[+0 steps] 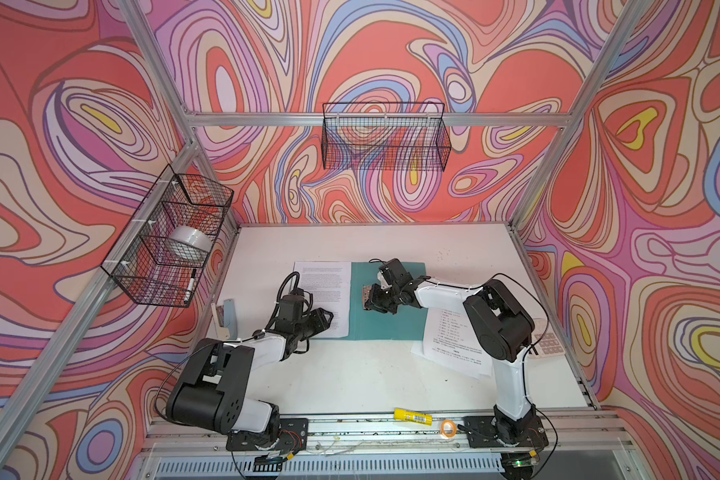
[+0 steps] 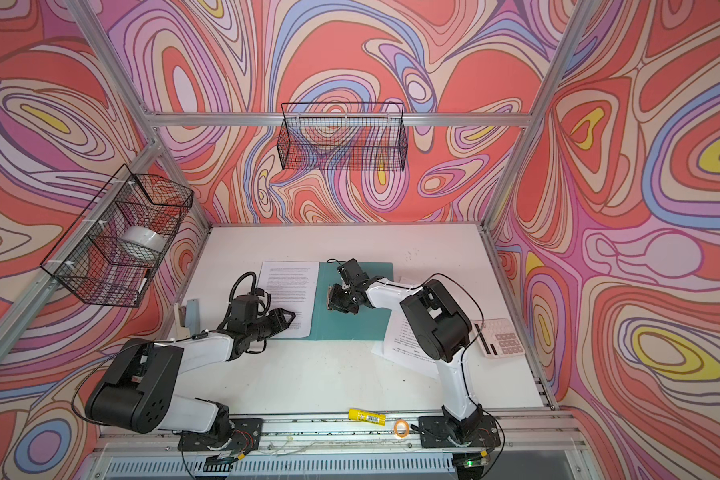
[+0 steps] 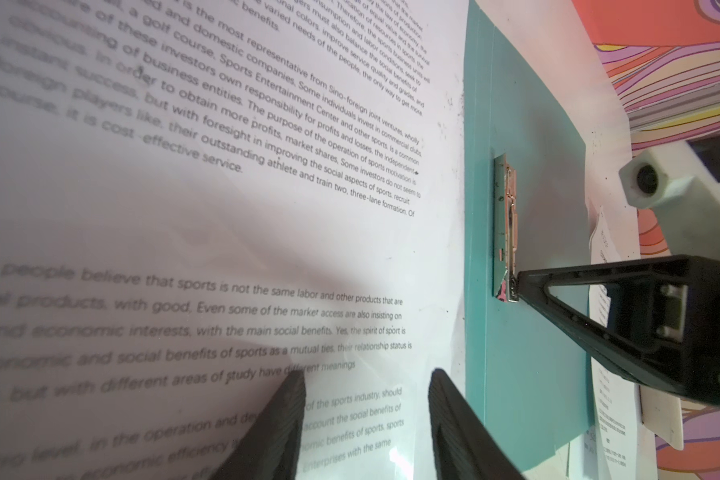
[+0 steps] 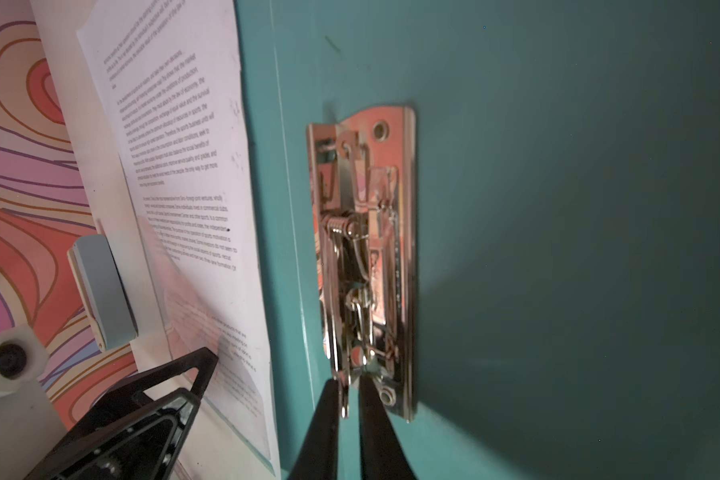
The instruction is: Put the files into the folder
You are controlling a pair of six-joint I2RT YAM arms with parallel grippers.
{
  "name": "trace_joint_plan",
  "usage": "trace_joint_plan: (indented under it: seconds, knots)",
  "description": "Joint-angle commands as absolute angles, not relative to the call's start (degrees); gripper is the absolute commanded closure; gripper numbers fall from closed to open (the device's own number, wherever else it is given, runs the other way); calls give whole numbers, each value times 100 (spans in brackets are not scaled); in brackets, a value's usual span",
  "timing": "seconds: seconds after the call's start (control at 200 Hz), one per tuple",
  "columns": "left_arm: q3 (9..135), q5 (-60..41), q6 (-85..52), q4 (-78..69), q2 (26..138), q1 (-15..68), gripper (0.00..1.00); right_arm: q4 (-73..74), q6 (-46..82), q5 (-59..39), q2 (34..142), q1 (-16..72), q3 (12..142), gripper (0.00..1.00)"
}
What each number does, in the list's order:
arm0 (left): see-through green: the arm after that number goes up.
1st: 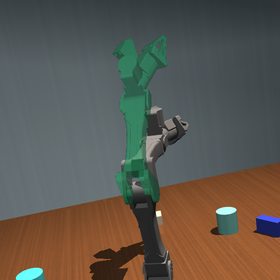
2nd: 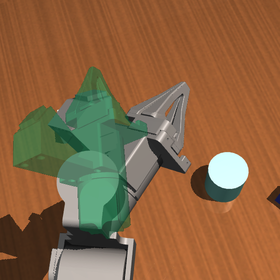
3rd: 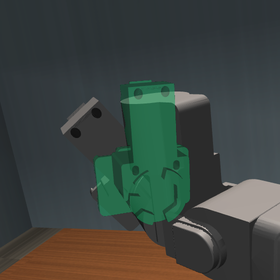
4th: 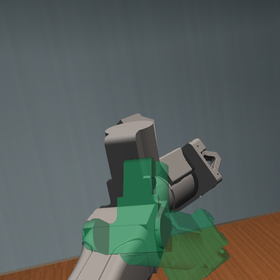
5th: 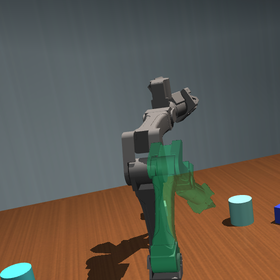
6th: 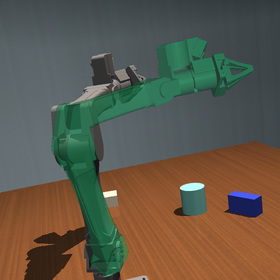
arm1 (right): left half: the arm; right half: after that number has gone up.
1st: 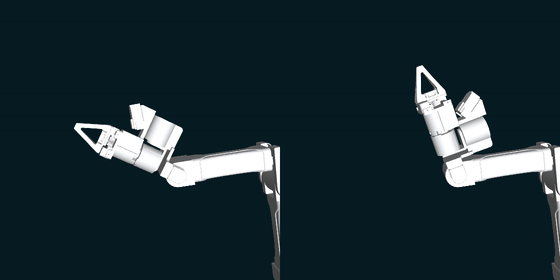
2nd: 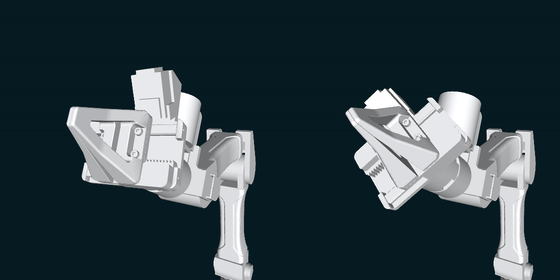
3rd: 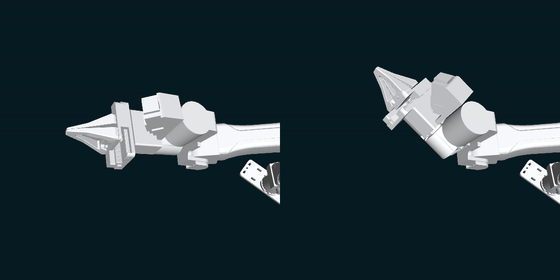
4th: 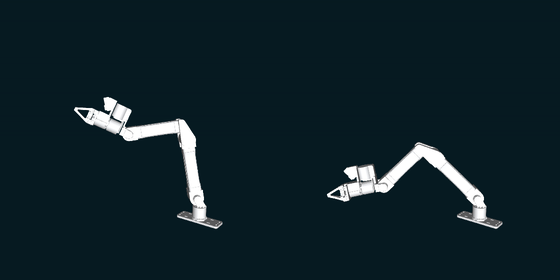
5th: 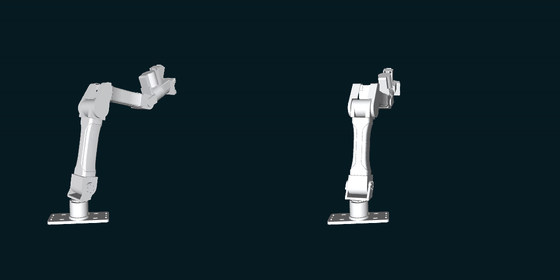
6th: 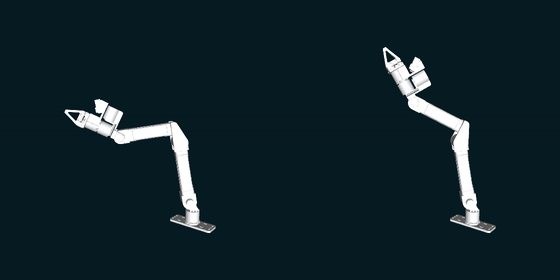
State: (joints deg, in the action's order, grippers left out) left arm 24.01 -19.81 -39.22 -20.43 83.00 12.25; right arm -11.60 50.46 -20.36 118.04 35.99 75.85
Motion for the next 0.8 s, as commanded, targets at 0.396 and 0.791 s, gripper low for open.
trace_joint_plan:
  seconds: [0.396,0.791]
  knots:
    - [2294,-1914,-3896,-1608,8518,1178,51,-1222,4970,-1966,12042,3665,7754,90]
    - [2277,-1913,-3894,-1608,8524,1160,52,-1695,4805,-1806,12172,3665,7878,100]
